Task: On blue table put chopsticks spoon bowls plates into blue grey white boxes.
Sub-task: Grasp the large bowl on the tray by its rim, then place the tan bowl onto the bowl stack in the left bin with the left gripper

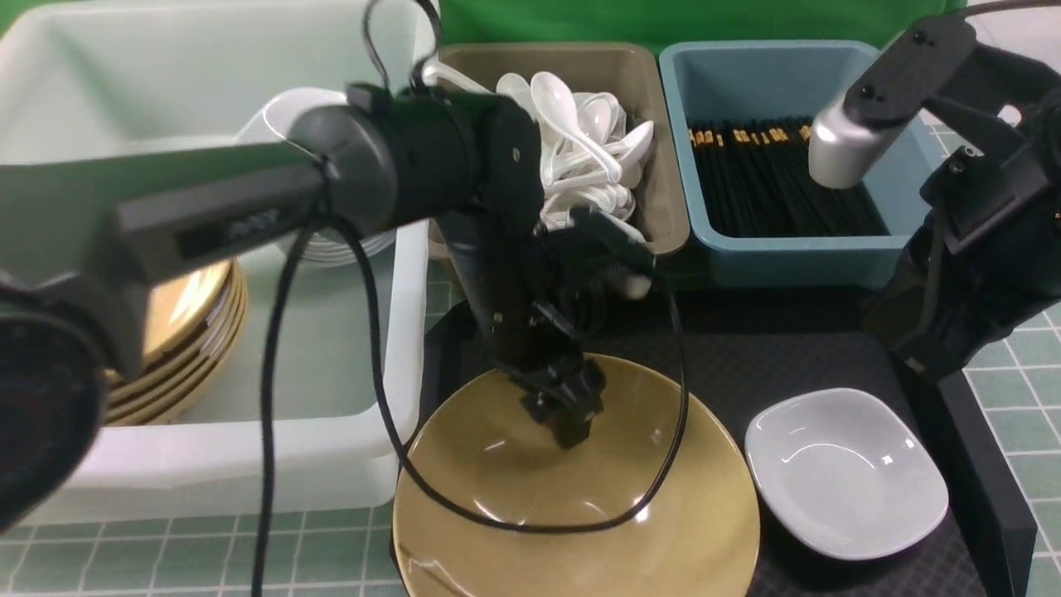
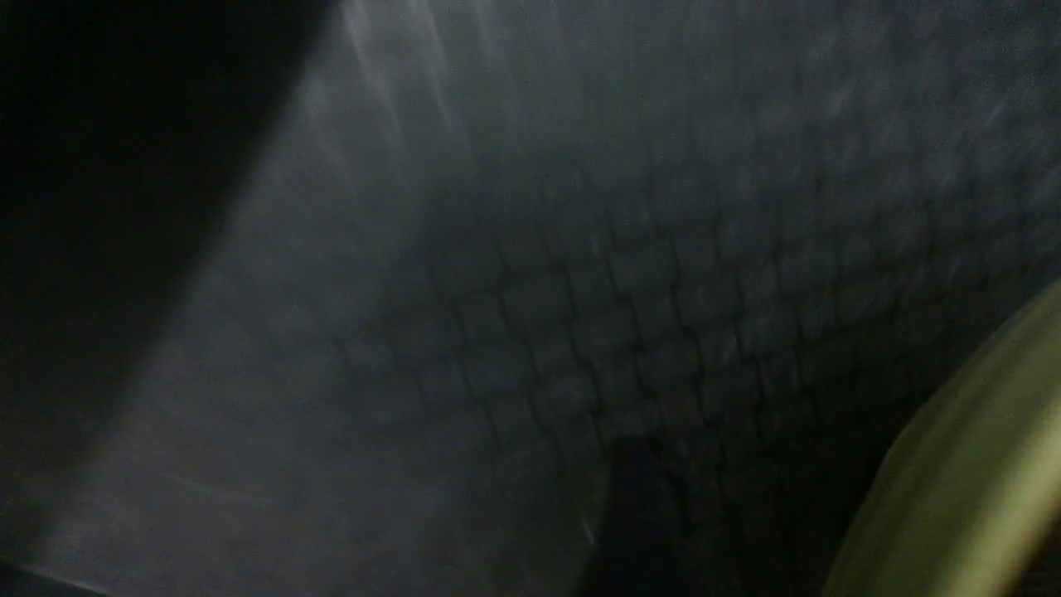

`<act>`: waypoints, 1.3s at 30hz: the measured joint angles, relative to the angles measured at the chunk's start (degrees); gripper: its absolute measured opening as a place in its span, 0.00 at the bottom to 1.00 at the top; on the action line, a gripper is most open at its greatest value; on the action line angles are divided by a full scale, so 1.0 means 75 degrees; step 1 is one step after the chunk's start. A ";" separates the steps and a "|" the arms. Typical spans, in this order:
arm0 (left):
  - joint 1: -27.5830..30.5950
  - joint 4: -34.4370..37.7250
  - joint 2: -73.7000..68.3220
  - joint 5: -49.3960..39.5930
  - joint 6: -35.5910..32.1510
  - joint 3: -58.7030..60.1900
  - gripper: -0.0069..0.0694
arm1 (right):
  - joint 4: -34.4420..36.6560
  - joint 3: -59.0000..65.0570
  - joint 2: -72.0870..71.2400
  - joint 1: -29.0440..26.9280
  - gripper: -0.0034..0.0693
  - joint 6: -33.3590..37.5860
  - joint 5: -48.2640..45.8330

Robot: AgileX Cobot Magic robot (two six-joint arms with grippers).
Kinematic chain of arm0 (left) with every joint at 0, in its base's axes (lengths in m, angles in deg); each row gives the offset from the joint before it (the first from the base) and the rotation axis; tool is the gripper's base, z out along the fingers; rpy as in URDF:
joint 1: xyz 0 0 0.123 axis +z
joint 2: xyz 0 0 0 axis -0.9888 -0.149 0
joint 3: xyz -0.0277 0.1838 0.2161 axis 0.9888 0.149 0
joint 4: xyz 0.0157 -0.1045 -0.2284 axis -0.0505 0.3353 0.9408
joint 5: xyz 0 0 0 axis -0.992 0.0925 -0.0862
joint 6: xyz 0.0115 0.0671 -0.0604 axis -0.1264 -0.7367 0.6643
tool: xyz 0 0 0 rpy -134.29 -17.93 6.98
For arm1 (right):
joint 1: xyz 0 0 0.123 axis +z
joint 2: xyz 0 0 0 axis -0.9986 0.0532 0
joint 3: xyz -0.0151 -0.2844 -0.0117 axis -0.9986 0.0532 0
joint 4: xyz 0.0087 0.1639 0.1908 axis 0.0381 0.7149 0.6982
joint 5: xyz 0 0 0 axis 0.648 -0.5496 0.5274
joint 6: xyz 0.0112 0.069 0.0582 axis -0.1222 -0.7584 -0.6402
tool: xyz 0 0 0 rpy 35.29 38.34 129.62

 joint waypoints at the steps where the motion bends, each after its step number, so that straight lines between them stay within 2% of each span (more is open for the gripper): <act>1: 0.0000 -0.0062 -0.0037 -0.0134 0.0145 -0.0008 0.47 | 0.0005 0.0000 0.0000 0.0000 0.10 0.0043 0.0010; 2: 0.0000 -0.0077 -0.0037 -0.0154 0.0202 -0.0009 0.43 | 0.0005 0.0000 0.0000 0.0000 0.10 0.0043 0.0010; 3: 0.0017 -0.0083 -0.0015 -0.0549 0.0396 -0.0113 0.30 | 0.0069 0.0000 0.0000 0.0007 0.10 0.0160 0.0051; 5: 0.0020 0.0079 0.0170 -0.0984 0.0667 -0.0312 0.17 | 0.0090 -0.0055 0.0000 0.0113 0.10 0.0212 0.0098; 6: 0.0011 0.0082 0.0225 -0.1018 0.0734 -0.0363 0.14 | 0.0090 -0.0110 0.0000 0.0201 0.10 0.0232 0.0106; 9: -0.0021 0.0032 0.0603 -0.1000 0.0958 -0.0568 0.10 | 0.0105 -0.0478 0.0000 0.0659 0.10 0.0377 0.0122; 14: 0.0062 -0.0116 0.1978 -0.0886 0.1443 -0.0681 0.10 | 0.0079 -0.1369 0.0025 0.1647 0.10 0.0400 0.0131; 18: 0.0592 0.0183 0.3301 -0.1112 0.1776 -0.0707 0.10 | -0.0153 -0.2311 0.0332 0.2413 0.10 0.0407 0.0114; 20: 0.1269 0.0322 0.4015 -0.1195 0.2058 -0.0617 0.10 | -0.0277 -0.2789 0.0611 0.2736 0.10 0.0422 0.0098; 21: 0.1935 0.0355 0.4505 -0.1196 0.2200 -0.0433 0.10 | -0.0307 -0.3151 0.0866 0.2969 0.10 0.0484 0.0040; 22: 0.2152 0.0362 0.4709 -0.1196 0.2282 -0.0366 0.10 | -0.0315 -0.3300 0.0983 0.3065 0.10 0.0528 0.0003; 23: 0.3128 0.0341 0.5157 -0.1196 0.2470 -0.0057 0.10 | -0.0318 -0.3614 0.1253 0.3273 0.10 0.0629 -0.0011; 24: 0.3664 0.0315 0.5393 -0.1196 0.2562 0.0119 0.10 | -0.0318 -0.3773 0.1402 0.3377 0.10 0.0694 -0.0011; 25: 0.3802 0.0315 0.5448 -0.1187 0.2618 0.0165 0.10 | -0.0318 -0.3811 0.1440 0.3400 0.10 0.0720 -0.0021; 26: 0.4770 0.0281 0.5848 -0.1130 0.2753 0.0494 0.10 | -0.0318 -0.4068 0.1714 0.3564 0.10 0.0824 -0.0037; 28: 0.6098 0.0328 0.6186 -0.0989 0.2843 0.0972 0.10 | -0.0310 -0.4271 0.1979 0.3672 0.10 0.0954 -0.0037; 31: 0.7665 0.0658 0.6407 -0.0586 0.2842 0.1633 0.10 | -0.0301 -0.4383 0.2254 0.3723 0.10 0.1108 -0.0055; 32: 0.7851 0.0715 0.6407 -0.0507 0.2833 0.1725 0.10 | -0.0312 -0.4392 0.2280 0.3723 0.10 0.1135 -0.0063; 34: 0.8753 0.1091 0.6273 -0.0016 0.2734 0.2269 0.10 | -0.0326 -0.4423 0.2370 0.3723 0.10 0.1199 -0.0069; 39: 0.9188 0.1281 0.5649 0.0508 0.2318 0.2652 0.12 | -0.0350 -0.4430 0.2381 0.3723 0.10 0.1387 -0.0069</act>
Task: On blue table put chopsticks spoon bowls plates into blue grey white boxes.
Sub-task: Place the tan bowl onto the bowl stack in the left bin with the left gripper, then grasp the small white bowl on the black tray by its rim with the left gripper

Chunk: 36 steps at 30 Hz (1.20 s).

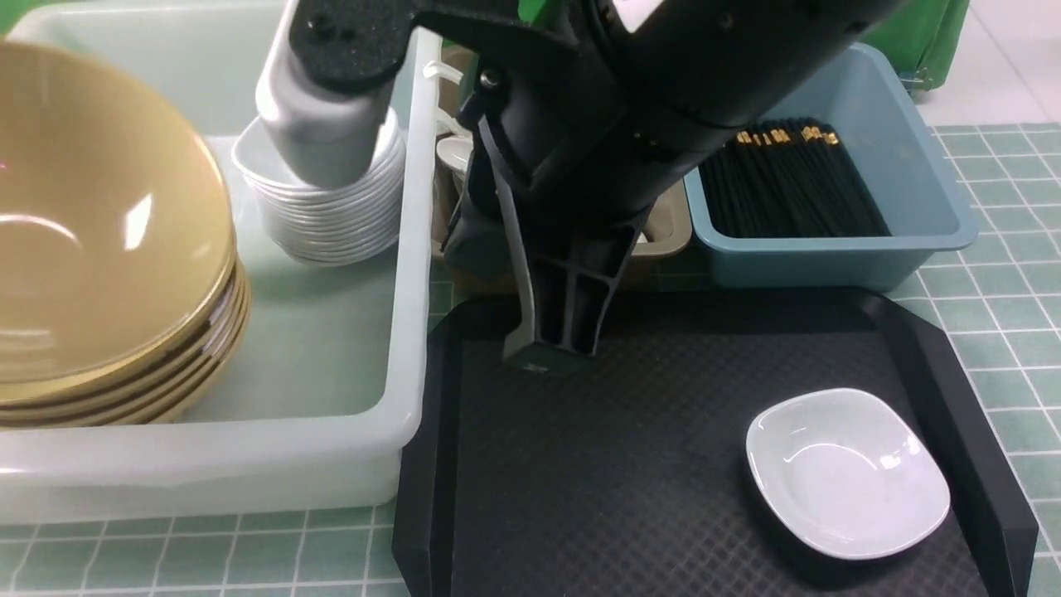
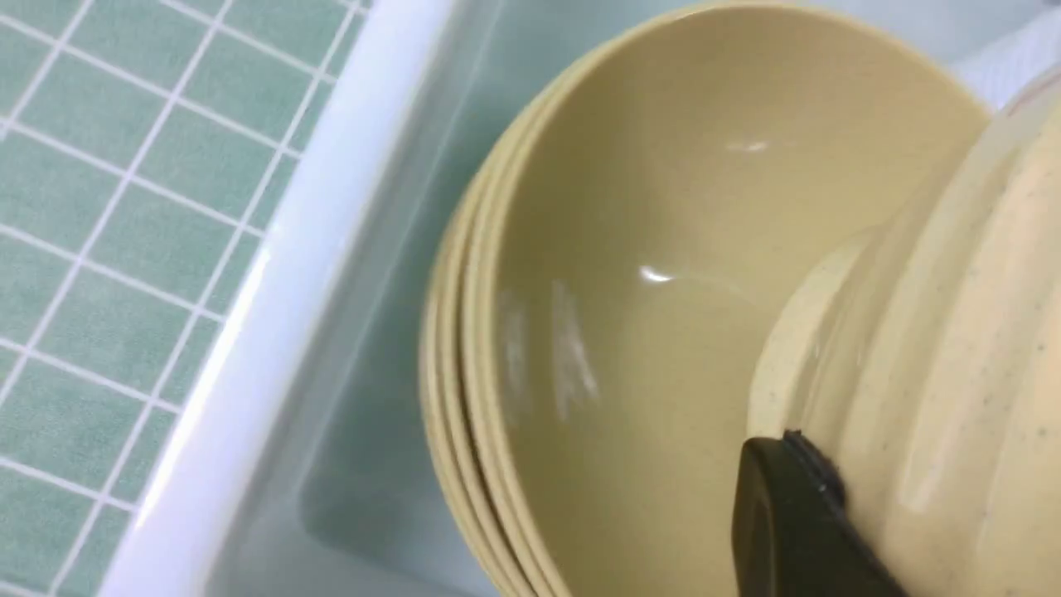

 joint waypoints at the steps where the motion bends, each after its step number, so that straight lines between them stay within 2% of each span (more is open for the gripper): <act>1: 0.0000 0.0044 -0.0179 0.0073 -0.0075 0.0020 0.14 | 0.0000 0.0000 0.0000 0.0000 0.10 0.0044 0.0000; 5: 0.0000 0.0302 -0.0873 0.0297 -0.0127 0.0037 0.23 | 0.0000 0.0000 0.0000 0.0000 0.10 0.0100 0.0007; 8: 0.0000 0.0184 -0.1364 0.0342 -0.0161 0.0037 0.36 | 0.0000 0.0000 0.0000 0.0000 0.10 0.0136 0.0007; 9: 0.0000 0.0109 -0.1521 0.0333 -0.0178 0.0037 0.44 | 0.0000 0.0000 0.0000 0.0000 0.10 0.0147 0.0007; 10: 0.0000 0.0110 -0.1533 0.0333 -0.0178 0.0037 0.45 | 0.0000 0.0000 0.0000 0.0000 0.10 0.0147 0.0007; 13: -0.0015 -0.0008 -0.1584 0.0289 -0.0178 -0.0029 0.64 | -0.0090 0.0000 0.0000 0.0000 0.11 0.0147 -0.0001; 17: -0.0015 -0.0193 -0.1488 -0.0052 -0.0103 -0.0541 0.80 | -0.0455 0.0000 0.0000 -0.0032 0.11 -0.0163 -0.0001; 19: -0.0008 -0.0402 -0.1350 -0.0317 -0.0012 -0.1036 0.83 | -0.0529 0.0000 0.0000 -0.0194 0.11 -0.0384 -0.0009; 23: -0.0346 -0.0622 -0.1012 -0.0784 0.0174 -0.1935 0.84 | -0.0555 0.0000 0.0000 -0.0700 0.11 -0.0761 -0.0016; 26: -0.1237 -0.0685 -0.0736 -0.1090 0.0325 -0.2297 0.82 | -0.0582 0.0126 -0.0047 -0.1090 0.11 -0.0966 0.0004; 30: -0.3309 -0.0745 -0.0719 -0.1293 0.0376 -0.2248 0.77 | -0.0589 0.0926 -0.0405 -0.1711 0.11 -0.1253 0.0011; 31: -0.3557 -0.0745 -0.0744 -0.1293 0.0376 -0.2216 0.76 | -0.0589 0.1035 -0.0459 -0.1775 0.11 -0.1282 0.0011; 32: -0.4849 -0.0803 -0.0920 -0.1286 0.0393 -0.2130 0.74 | -0.0589 0.1645 -0.0803 -0.2111 0.11 -0.1427 0.0027; 33: -0.4980 -0.0804 -0.0950 -0.1277 0.0403 -0.2129 0.74 | -0.0593 0.1709 -0.0843 -0.2146 0.11 -0.1441 0.0027; 34: -0.5871 -0.0858 -0.1197 -0.1200 0.0430 -0.2085 0.73 | -0.0593 0.2111 -0.1091 -0.2363 0.11 -0.1493 0.0035; 36: -0.7063 -0.0949 -0.1731 -0.0952 0.0492 -0.2076 0.72 | -0.0599 0.2812 -0.1545 -0.2727 0.11 -0.1679 0.0044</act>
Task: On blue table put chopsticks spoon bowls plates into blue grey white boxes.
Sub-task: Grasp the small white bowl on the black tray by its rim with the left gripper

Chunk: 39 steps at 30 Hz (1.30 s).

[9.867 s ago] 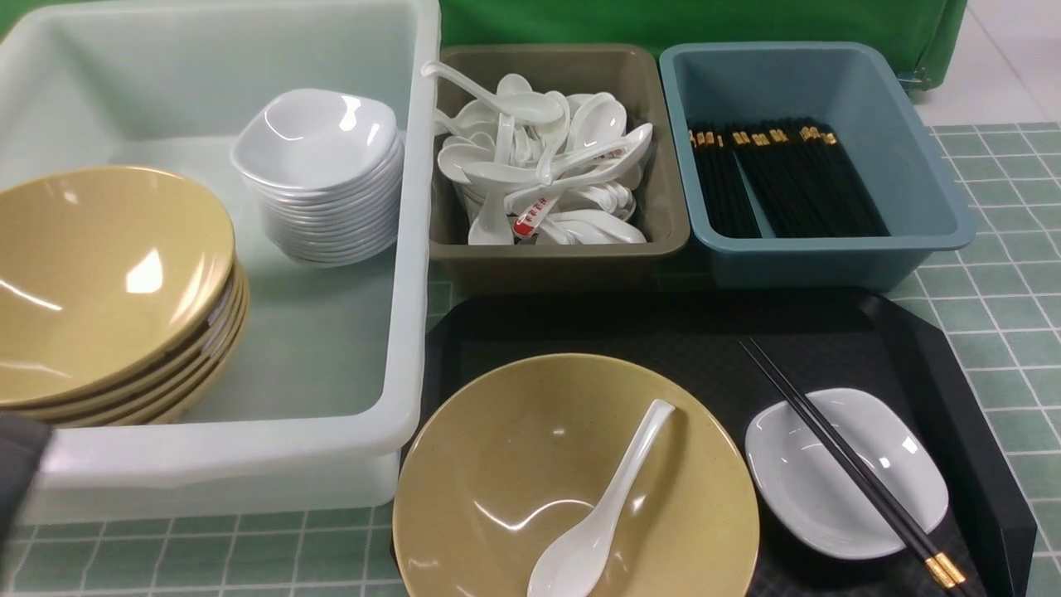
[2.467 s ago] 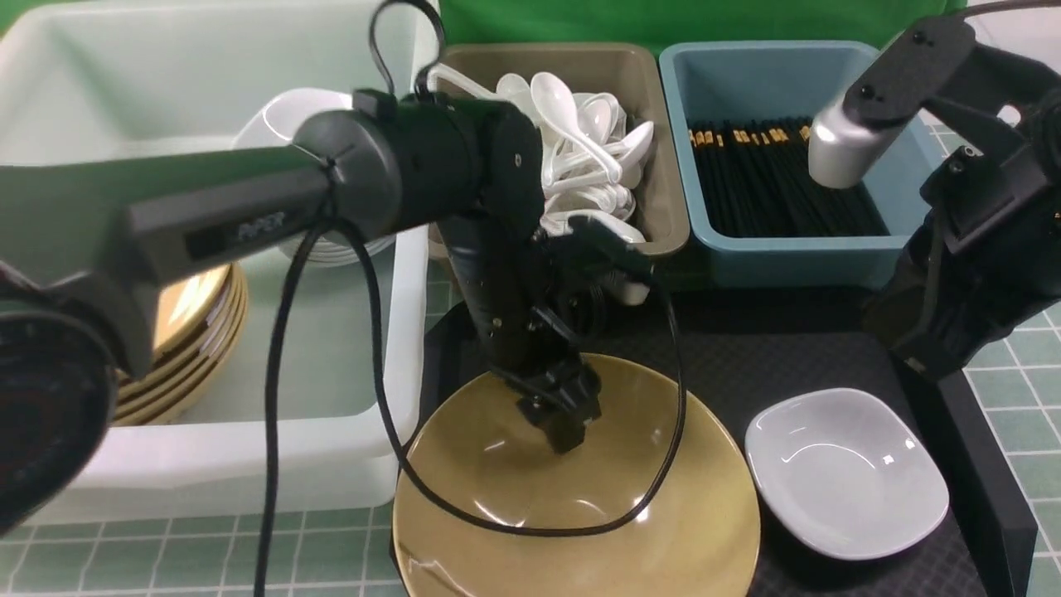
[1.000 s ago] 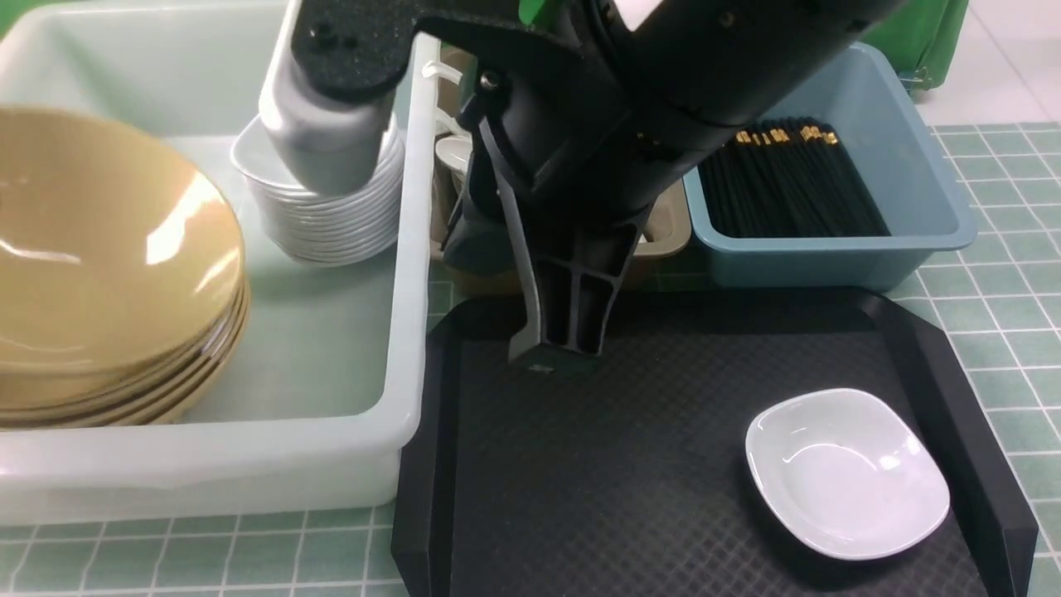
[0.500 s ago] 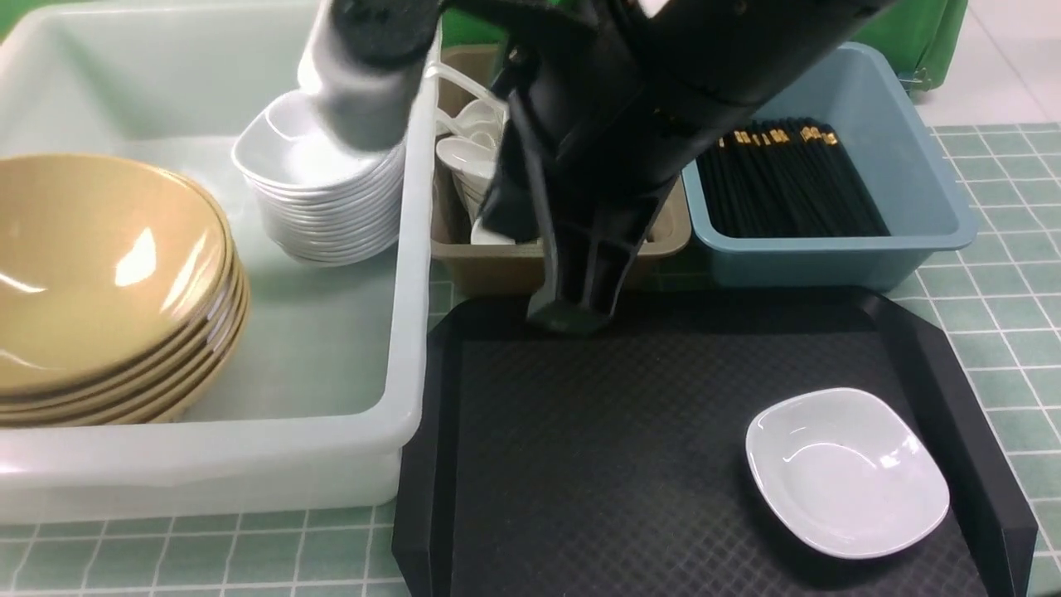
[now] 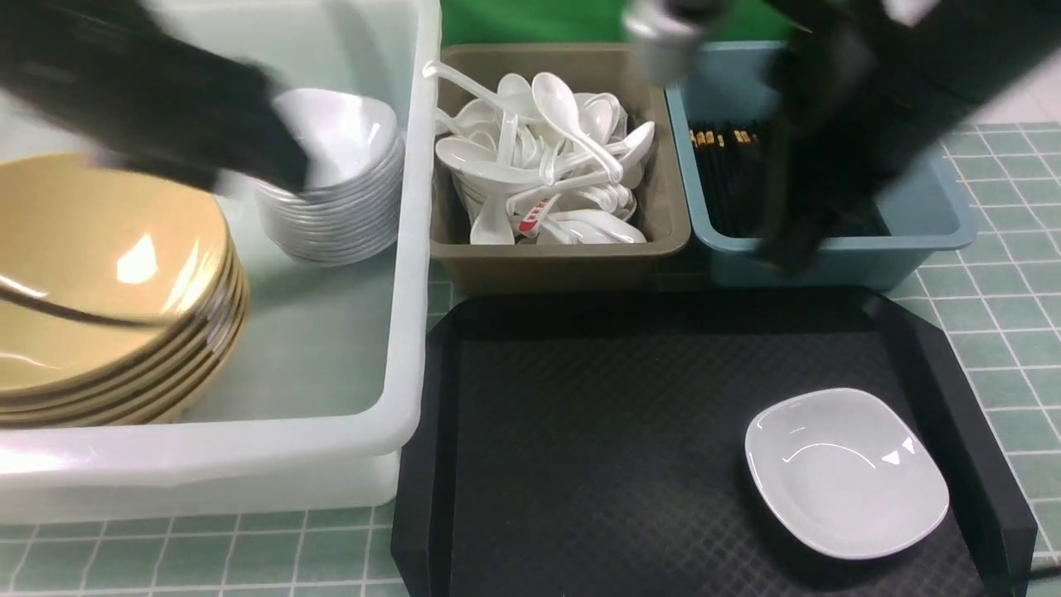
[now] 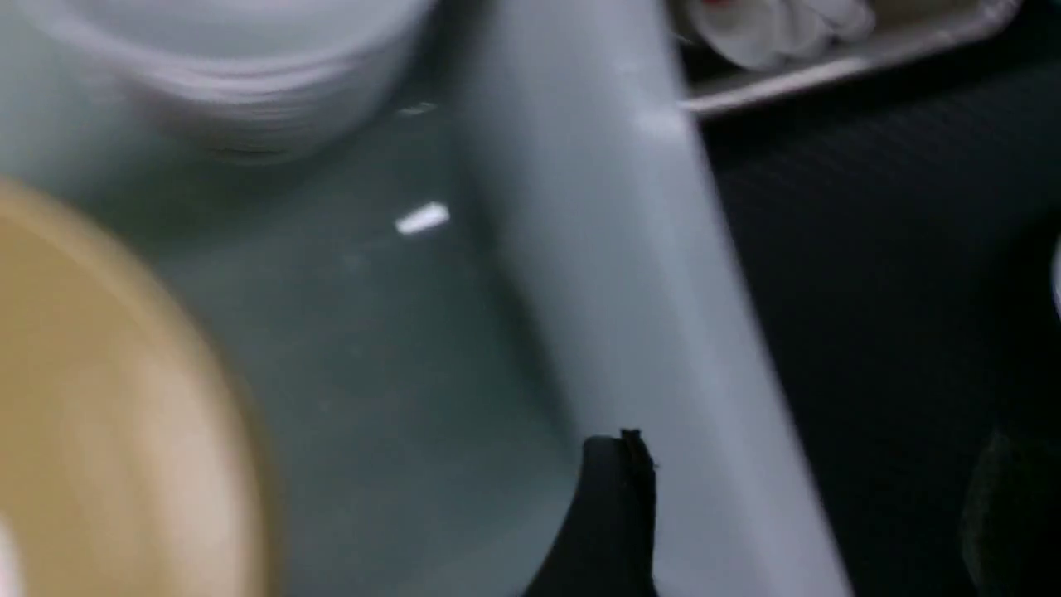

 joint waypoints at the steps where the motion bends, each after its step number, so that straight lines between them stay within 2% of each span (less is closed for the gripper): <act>1: -0.0432 -0.0021 -0.0169 0.0200 0.0014 0.0000 0.72 | 0.0000 0.0216 -0.0139 -0.0109 0.11 -0.0064 0.0001; 6: -0.2442 -0.0036 -0.1718 0.1188 0.0023 -0.0203 0.72 | -0.0020 0.1971 -0.1388 -0.0933 0.11 -0.0528 0.0027; 13: -0.3853 -0.0038 -0.3922 0.1837 -0.0011 -0.1664 0.72 | -0.0033 0.3737 -0.3257 -0.1362 0.11 -0.0854 0.0019; 20: -0.4128 0.0002 -0.5263 0.2032 -0.0126 -0.2675 0.72 | -0.0027 0.4263 -0.4264 -0.1362 0.11 -0.0991 -0.0014; 23: -0.4120 0.0008 -0.5842 0.1934 -0.0058 -0.3070 0.67 | -0.0027 0.4285 -0.4551 -0.1362 0.11 -0.0999 -0.0014; 25: -0.4120 0.0050 -0.5891 0.1897 0.0027 -0.3164 0.61 | -0.0027 0.4285 -0.4595 -0.1362 0.11 -0.0999 -0.0014; 28: -0.4113 0.0115 -0.5962 0.1705 0.0057 -0.3215 0.33 | -0.0019 0.4285 -0.4505 -0.1362 0.11 -0.0999 -0.0014; 29: -0.4105 0.0144 -0.5962 0.1675 0.0065 -0.3215 0.29 | -0.0019 0.4285 -0.4493 -0.1362 0.11 -0.0999 -0.0014; 30: -0.4077 0.0355 -0.5917 0.1579 0.0077 -0.3265 0.20 | -0.0026 0.4285 -0.4332 -0.1362 0.11 -0.0999 -0.0007; 35: -0.3807 0.0233 -0.5339 0.0619 -0.0055 -0.3426 0.10 | 0.0191 0.3870 -0.3659 -0.1362 0.11 -0.0749 -0.0007; 39: -0.3225 -0.0022 -0.4405 0.0307 -0.0149 -0.3435 0.10 | 0.0765 0.2941 -0.2949 -0.1323 0.11 -0.0174 0.0113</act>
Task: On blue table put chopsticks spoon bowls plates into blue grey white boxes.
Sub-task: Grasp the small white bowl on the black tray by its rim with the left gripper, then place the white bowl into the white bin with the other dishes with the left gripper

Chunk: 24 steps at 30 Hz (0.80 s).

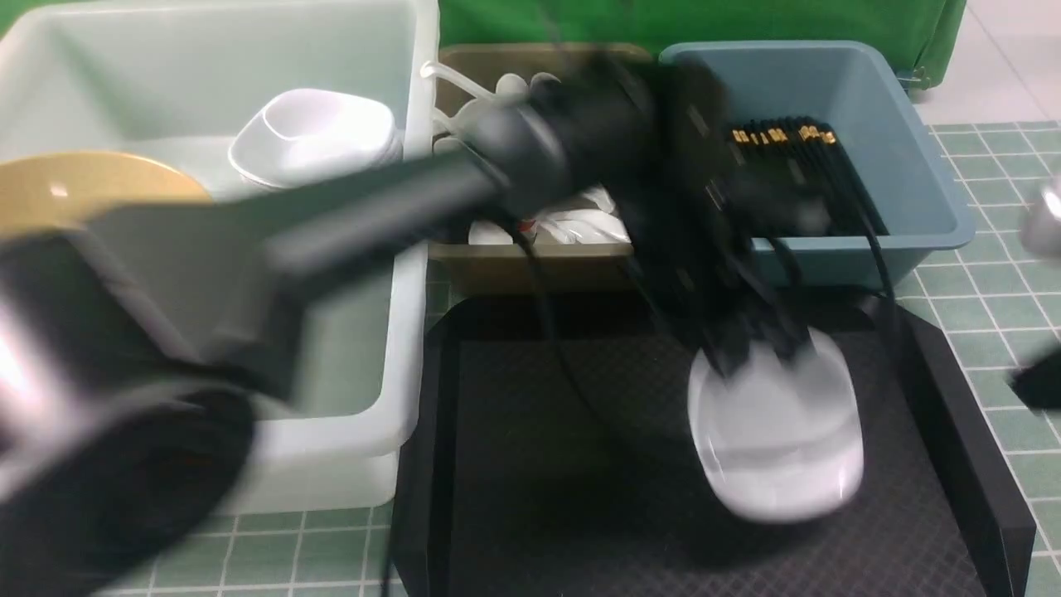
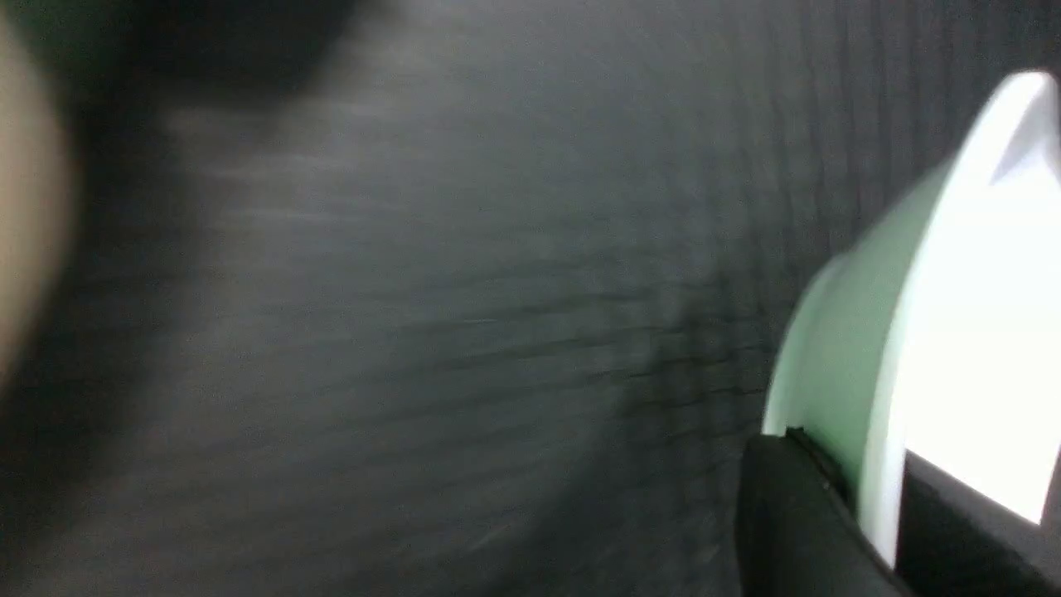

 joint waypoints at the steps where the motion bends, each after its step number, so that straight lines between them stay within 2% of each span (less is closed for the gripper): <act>1: 0.0352 -0.0046 0.0545 -0.0021 -0.0008 -0.0017 0.10 | 0.0207 -0.0499 0.0319 0.0163 0.11 0.0201 0.0142; 3: 0.1089 -0.0082 0.1490 -0.0129 -0.0007 -0.0067 0.10 | 0.0324 -0.1199 0.0918 0.0586 0.11 0.0321 0.0291; 4: 0.1159 -0.0090 0.1562 -0.0142 -0.0007 -0.0078 0.10 | 0.0323 -0.1262 0.0972 0.0633 0.11 0.0345 0.0313; 7: 0.2462 -0.0214 0.2626 -0.0533 -0.0007 -0.0135 0.10 | 0.0355 -0.2424 0.1992 0.1632 0.11 0.0530 0.0463; 8: 0.2544 -0.0222 0.2626 -0.0565 -0.0007 -0.0135 0.10 | 0.0358 -0.2487 0.2051 0.1689 0.11 0.0547 0.0463; 9: 0.3452 -0.0318 0.2962 -0.0832 -0.0007 -0.0137 0.10 | 0.0356 -0.3125 0.2667 0.2265 0.11 0.0649 0.0501; 10: 0.3535 -0.0330 0.2980 -0.0849 -0.0007 -0.0137 0.10 | 0.0356 -0.3177 0.2718 0.2311 0.11 0.0656 0.0501; 12: 0.4444 -0.0392 0.3081 -0.0924 -0.0007 -0.0092 0.10 | 0.0348 -0.3617 0.3175 0.2693 0.11 0.0671 0.0501; 14: 0.4952 -0.0392 0.3069 -0.0915 -0.0007 -0.0006 0.10 | 0.0316 -0.3823 0.3411 0.2867 0.11 0.0671 0.0491; 19: 0.5892 -0.0098 0.2518 -0.0544 -0.0046 0.0203 0.10 | 0.0081 -0.3990 0.3735 0.2980 0.11 0.0671 0.0449; 24: 0.6014 0.0158 0.1590 0.0399 -0.0261 0.0244 0.10 | -0.0147 -0.3990 0.3789 0.2980 0.11 0.0649 0.0355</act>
